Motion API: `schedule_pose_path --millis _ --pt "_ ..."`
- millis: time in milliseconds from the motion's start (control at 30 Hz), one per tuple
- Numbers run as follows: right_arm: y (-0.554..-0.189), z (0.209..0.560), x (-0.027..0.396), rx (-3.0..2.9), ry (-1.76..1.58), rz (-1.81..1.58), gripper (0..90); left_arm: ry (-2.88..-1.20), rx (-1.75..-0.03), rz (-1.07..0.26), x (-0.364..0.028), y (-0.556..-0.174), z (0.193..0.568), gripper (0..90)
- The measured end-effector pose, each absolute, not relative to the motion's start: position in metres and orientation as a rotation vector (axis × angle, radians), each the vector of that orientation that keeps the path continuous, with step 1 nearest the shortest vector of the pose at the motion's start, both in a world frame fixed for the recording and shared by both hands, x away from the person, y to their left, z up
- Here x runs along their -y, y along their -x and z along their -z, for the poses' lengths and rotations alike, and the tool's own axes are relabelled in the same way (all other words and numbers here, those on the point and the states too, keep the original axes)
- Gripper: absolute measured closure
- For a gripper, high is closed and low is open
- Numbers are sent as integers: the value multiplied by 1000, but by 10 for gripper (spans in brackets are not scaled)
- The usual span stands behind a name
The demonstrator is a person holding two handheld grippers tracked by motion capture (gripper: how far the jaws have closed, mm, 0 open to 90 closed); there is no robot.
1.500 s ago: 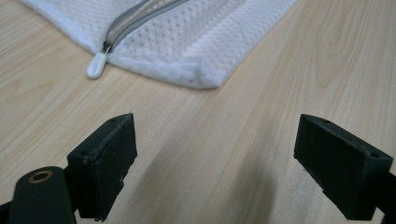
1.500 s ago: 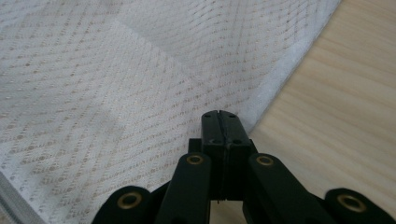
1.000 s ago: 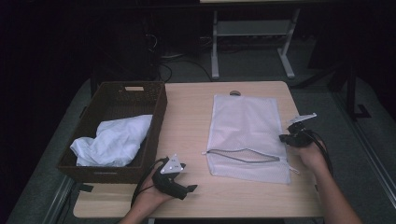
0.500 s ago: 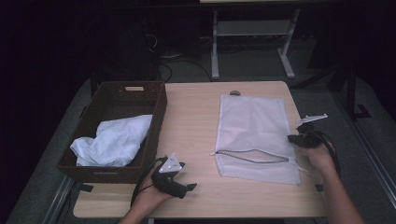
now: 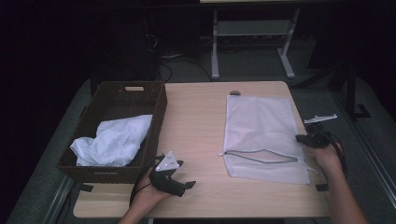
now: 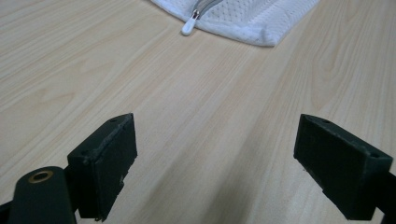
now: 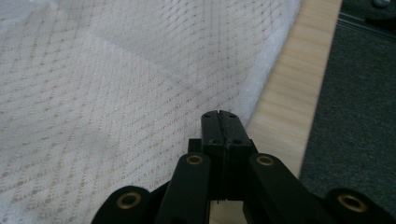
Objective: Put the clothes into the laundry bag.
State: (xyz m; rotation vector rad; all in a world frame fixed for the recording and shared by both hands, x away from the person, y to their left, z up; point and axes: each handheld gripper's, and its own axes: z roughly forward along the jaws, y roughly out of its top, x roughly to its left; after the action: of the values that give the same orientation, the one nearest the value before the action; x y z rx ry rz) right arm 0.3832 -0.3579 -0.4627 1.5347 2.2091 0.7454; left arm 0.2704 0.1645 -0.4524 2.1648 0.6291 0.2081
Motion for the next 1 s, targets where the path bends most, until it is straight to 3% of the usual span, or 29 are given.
schedule_pose_path --millis 667,1000 --pt "-384 466 388 -2085 -1613 -606 894 -2181 -610 -205 -159 -271 454 130" --pt "-375 452 379 -2085 -1549 -753 849 -2185 -612 -206 -158 -271 454 130"
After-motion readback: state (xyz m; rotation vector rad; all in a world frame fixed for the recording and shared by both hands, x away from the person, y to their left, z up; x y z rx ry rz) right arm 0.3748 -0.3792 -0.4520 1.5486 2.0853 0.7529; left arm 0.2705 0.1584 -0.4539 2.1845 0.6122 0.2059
